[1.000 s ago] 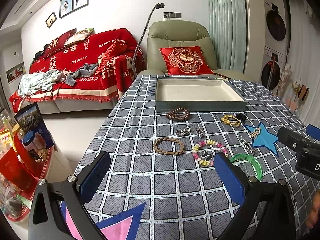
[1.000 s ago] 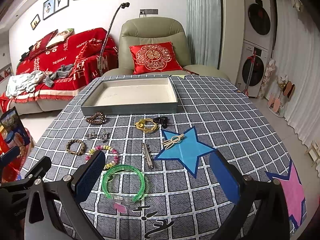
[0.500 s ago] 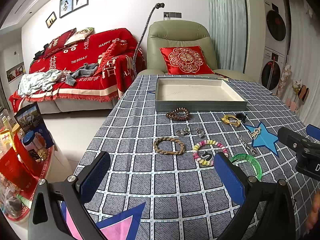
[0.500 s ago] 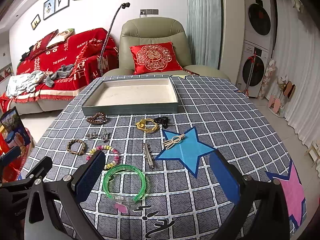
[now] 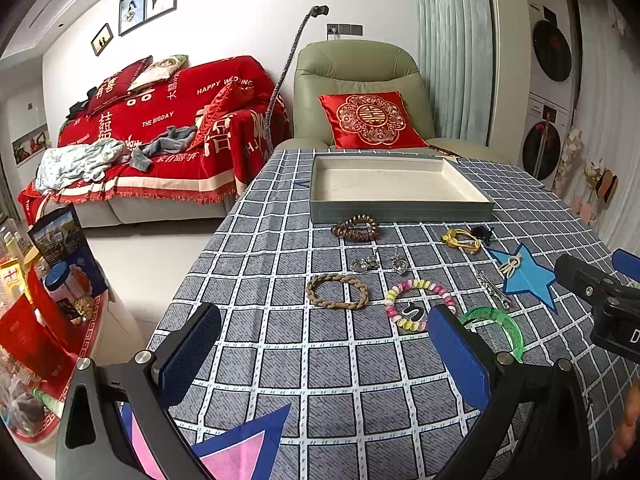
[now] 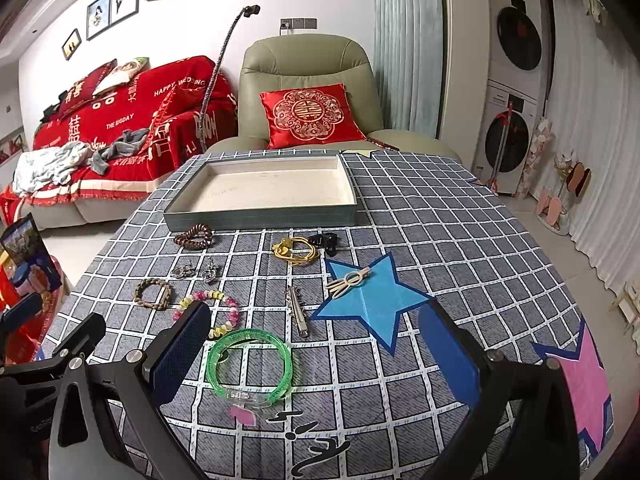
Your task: Organize jewelry
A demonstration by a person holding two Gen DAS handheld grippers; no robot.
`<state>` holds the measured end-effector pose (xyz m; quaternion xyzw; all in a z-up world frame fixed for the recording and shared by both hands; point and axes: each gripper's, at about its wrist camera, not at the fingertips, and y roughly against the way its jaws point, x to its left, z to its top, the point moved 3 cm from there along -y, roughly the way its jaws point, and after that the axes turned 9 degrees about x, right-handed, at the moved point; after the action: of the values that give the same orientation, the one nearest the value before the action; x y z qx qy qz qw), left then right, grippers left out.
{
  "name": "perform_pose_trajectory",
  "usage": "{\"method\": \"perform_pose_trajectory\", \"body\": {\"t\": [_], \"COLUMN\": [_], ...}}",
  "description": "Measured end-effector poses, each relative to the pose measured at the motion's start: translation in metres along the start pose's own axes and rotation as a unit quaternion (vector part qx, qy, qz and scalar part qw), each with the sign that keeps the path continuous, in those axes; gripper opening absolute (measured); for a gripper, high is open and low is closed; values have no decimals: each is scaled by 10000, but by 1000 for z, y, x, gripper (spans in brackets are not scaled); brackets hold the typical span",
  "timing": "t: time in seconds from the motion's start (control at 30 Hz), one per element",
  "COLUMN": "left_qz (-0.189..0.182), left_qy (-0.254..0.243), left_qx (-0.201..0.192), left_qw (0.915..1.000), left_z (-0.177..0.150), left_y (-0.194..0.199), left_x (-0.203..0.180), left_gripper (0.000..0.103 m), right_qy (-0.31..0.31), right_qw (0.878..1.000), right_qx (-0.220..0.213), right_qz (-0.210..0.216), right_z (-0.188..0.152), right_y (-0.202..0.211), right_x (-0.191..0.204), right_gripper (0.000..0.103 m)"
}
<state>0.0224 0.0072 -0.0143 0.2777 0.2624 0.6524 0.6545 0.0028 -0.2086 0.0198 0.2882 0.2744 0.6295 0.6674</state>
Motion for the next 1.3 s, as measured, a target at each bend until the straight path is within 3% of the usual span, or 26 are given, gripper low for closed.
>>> {"method": "perform_pose_trajectory", "body": {"t": [0.77,1.07,1.3], "left_qz": [-42,-318,-517], "left_qy": [-5,129,221], "left_qx": [93,1019,1352], "left_qw": [9999,9942,9892], "left_z": [-1,8,28], "left_y": [-3,-56,-93], "left_x": [-1,26,41], "left_gripper": [103,103,103], "right_qy": [-4,-26,-38], "right_qw": [10000,9983,9925], "right_qx": [26,581,1218], "right_qz": [-8,-68,-39], "right_z": [0,-7,-16], "right_y": [-1,-23,-53], "right_x": [2,-8,-12], "right_gripper": [103,103,103]}}
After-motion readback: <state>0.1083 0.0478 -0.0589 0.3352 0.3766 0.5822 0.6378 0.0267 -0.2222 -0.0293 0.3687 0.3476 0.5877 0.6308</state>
